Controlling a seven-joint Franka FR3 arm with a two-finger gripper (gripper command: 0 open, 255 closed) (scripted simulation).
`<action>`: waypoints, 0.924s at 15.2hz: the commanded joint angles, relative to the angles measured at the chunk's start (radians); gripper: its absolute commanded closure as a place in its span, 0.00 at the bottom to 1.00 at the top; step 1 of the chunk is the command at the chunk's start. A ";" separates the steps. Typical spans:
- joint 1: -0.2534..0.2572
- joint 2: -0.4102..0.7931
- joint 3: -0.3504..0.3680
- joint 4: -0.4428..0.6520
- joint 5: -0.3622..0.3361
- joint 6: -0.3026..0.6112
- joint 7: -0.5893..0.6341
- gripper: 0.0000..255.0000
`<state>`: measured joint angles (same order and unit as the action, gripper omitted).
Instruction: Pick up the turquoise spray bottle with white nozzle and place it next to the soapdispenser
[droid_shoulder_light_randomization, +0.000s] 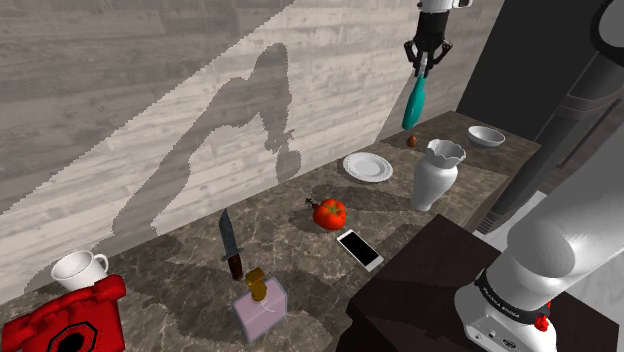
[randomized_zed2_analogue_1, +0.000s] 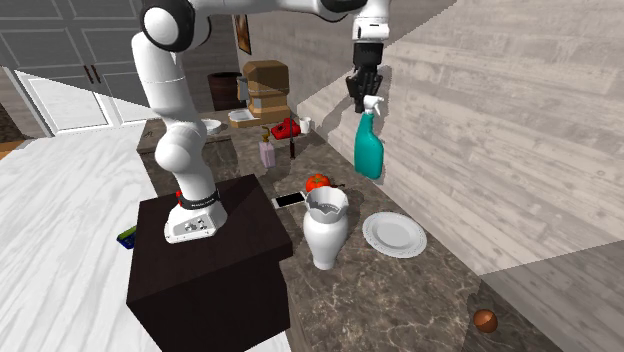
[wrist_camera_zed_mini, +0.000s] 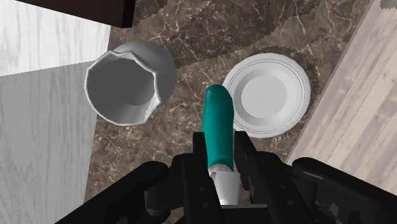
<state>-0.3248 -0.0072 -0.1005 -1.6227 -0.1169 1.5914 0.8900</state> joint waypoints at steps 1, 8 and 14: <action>0.024 -0.046 0.024 -0.052 -0.003 0.000 0.050 1.00; 0.094 -0.160 0.113 -0.175 0.010 -0.009 0.208 1.00; 0.153 -0.220 0.197 -0.232 0.037 -0.024 0.346 1.00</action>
<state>-0.1819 -0.2106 0.0813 -1.8362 -0.0855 1.5667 1.2102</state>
